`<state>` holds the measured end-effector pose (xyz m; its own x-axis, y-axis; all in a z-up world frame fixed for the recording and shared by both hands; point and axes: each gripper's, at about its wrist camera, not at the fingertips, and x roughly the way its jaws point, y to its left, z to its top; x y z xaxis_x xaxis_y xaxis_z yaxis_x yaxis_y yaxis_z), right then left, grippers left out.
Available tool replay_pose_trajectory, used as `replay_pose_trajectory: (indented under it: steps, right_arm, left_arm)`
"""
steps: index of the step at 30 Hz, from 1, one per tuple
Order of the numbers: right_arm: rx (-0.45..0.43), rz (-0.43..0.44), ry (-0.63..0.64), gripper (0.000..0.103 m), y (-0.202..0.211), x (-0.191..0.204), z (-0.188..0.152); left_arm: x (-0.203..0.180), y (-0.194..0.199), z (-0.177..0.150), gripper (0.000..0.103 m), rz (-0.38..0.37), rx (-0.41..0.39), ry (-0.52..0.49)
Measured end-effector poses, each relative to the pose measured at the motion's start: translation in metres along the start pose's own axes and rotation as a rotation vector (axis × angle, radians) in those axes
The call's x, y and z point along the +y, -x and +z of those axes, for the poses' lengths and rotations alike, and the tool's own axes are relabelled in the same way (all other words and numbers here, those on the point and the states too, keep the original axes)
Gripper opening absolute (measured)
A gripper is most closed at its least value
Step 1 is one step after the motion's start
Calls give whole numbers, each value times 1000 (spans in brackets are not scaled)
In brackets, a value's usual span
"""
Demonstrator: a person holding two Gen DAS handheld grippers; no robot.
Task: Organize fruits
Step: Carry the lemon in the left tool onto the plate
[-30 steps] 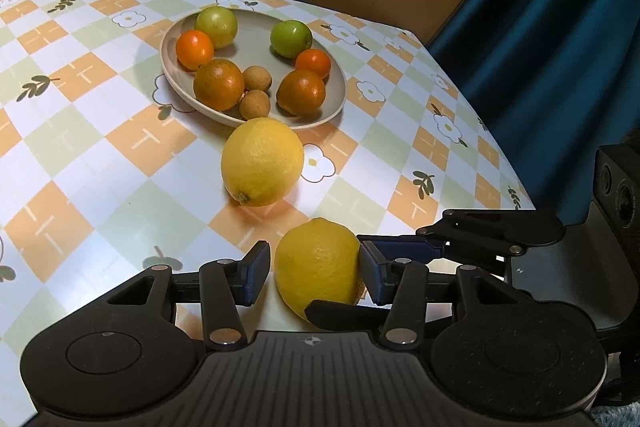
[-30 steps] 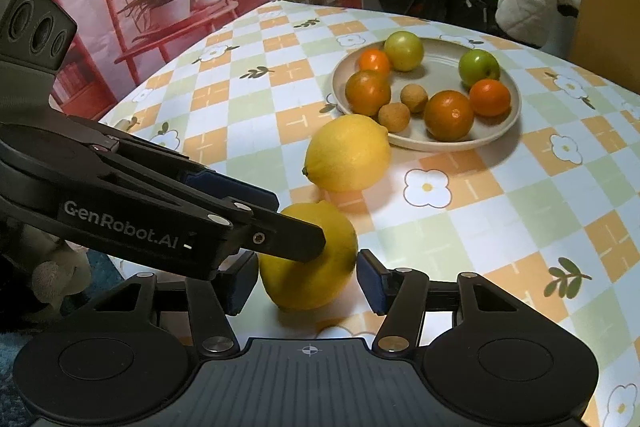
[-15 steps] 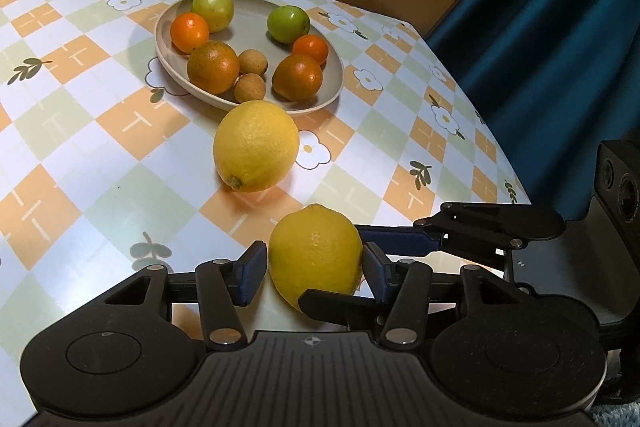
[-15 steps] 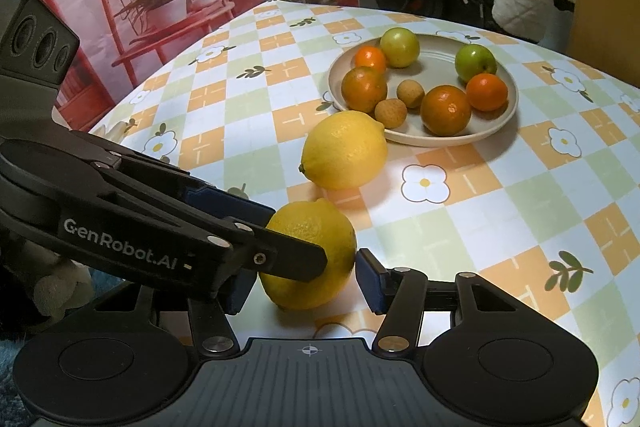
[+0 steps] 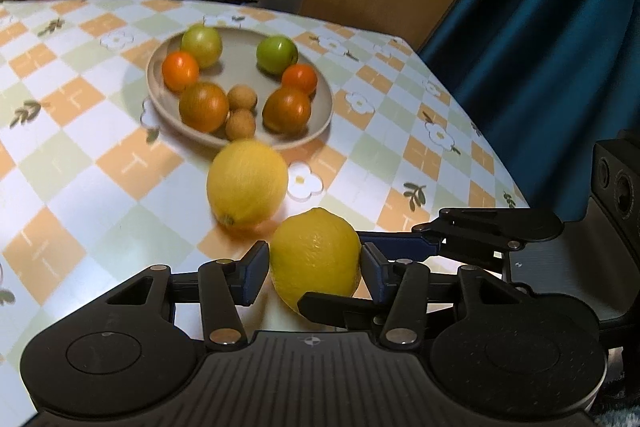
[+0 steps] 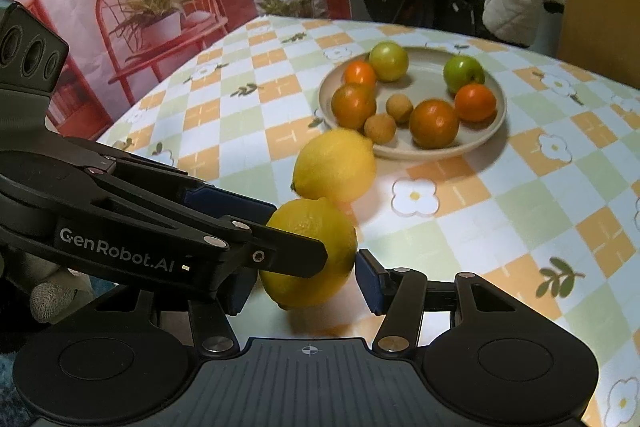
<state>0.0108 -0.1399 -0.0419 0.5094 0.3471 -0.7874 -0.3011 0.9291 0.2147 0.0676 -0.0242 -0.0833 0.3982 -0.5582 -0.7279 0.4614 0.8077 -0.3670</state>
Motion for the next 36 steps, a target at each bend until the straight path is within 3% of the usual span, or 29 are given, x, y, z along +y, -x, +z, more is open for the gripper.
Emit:
replay_pose_trajectory:
  steps: [20,36]
  right_arm:
    - [-124,-75,41,49,9,-18,56]
    - [-182,-112,31,48,-24,-57,109]
  left_arm:
    - [-12,7,60,51,33,-115,-75]
    - [8,-29,117,51,39,-125,-80]
